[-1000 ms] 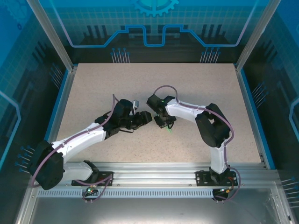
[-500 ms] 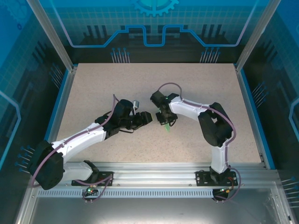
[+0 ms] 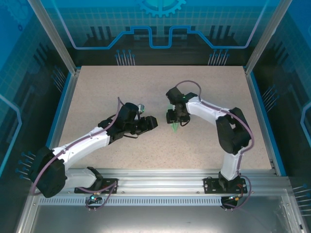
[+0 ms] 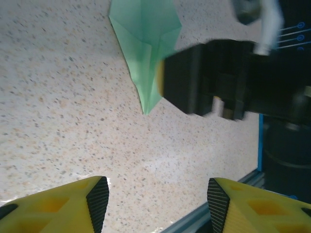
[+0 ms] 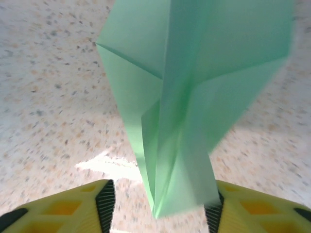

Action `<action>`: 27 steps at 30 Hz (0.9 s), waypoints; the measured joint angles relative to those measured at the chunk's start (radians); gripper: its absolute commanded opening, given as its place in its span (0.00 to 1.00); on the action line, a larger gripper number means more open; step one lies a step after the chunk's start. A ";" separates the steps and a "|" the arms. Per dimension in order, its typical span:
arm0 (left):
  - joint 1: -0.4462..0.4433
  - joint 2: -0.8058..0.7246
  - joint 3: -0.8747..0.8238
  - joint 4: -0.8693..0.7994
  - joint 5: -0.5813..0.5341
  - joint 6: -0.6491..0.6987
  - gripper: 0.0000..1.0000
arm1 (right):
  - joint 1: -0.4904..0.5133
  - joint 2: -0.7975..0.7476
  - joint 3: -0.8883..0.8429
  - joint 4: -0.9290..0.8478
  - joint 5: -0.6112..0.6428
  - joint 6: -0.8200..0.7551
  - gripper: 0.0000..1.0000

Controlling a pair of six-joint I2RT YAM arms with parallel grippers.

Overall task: Fold a paper plane with a square sheet of paper (pick it up from the middle)
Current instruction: Move the paper plane to the center of the table, then reset both arms

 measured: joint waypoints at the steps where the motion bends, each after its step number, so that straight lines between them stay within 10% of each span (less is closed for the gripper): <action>1: 0.000 -0.008 0.006 -0.021 -0.025 0.016 0.63 | 0.000 -0.042 -0.006 -0.003 0.014 -0.005 0.73; 13: 0.029 -0.149 -0.003 -0.195 -0.648 0.227 0.91 | -0.266 -0.639 -0.369 0.195 0.349 -0.140 0.99; 20: 0.140 -0.110 -0.139 -0.065 -0.927 0.404 0.99 | -0.421 -0.562 -0.726 0.606 0.336 -0.356 1.00; 27: 0.281 -0.016 -0.194 0.206 -0.884 0.633 0.99 | -0.465 -0.412 -0.867 1.083 0.167 -0.465 0.98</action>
